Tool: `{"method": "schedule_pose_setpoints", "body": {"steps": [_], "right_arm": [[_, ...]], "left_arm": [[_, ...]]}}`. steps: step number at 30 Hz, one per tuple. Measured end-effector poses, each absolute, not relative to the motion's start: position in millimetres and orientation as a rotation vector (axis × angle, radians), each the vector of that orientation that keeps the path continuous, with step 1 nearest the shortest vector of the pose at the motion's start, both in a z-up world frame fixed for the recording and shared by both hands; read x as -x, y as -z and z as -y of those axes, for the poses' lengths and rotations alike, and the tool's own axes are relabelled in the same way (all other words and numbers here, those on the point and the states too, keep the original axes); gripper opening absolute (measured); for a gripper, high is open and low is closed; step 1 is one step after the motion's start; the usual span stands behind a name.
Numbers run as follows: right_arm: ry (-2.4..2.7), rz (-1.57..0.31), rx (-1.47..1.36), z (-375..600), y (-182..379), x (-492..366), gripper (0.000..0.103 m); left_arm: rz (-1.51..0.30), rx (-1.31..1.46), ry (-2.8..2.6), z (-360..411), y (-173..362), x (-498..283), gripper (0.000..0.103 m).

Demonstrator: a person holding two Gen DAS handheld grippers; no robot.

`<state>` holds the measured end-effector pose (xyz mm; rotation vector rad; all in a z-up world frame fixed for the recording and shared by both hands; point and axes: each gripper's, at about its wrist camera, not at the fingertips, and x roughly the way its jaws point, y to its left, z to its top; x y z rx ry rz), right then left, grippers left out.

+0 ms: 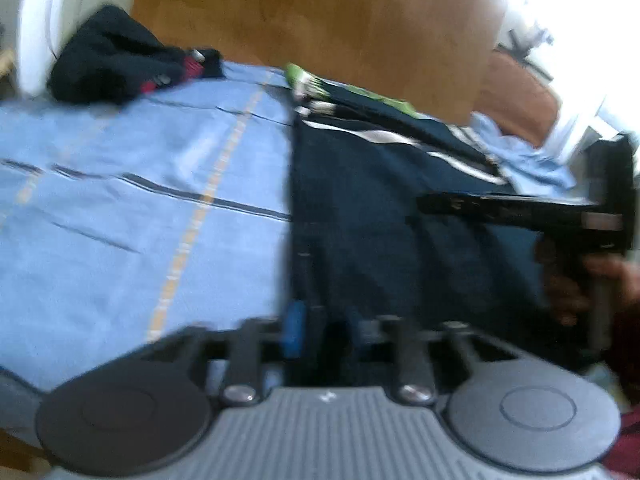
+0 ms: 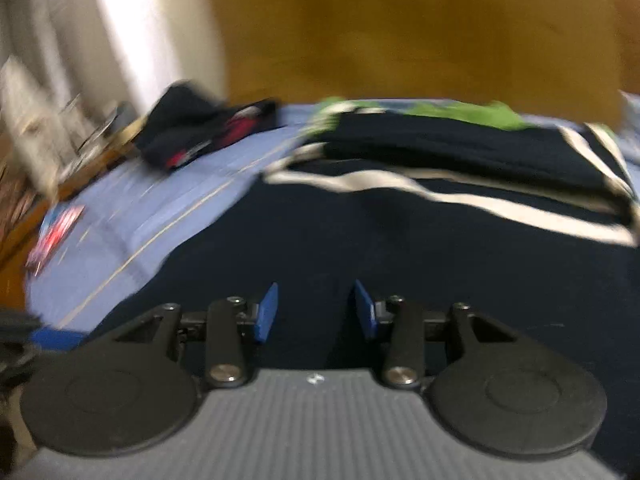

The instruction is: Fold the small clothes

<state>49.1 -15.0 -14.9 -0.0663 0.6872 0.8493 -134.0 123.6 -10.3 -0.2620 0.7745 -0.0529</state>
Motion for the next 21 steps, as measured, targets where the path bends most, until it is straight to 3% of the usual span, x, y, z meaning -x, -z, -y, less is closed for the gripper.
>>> {"method": "schedule_pose_setpoints", "body": {"steps": [8,10,11,12,21], "right_arm": [[-0.866,-0.636,-0.093,69,-9,-30,0.048],[-0.806,-0.61,-0.128,91,-10,-27,0.048],[-0.773,-0.598,-0.14,102,-10,-24,0.048],[-0.738,-0.59,-0.154,116,-10,-22,0.048],[-0.502,-0.587,-0.33,212,4,4,0.049]], "left_arm": [[-0.726,0.332,0.091,-143,-4,154,0.012],[-0.73,0.33,0.089,-142,-4,153,0.026],[-0.736,0.338,0.092,-142,-2,152,0.053],[-0.734,0.343,0.095,-142,-1,152,0.064],[-0.785,0.431,0.194,-139,10,143,0.068]]}}
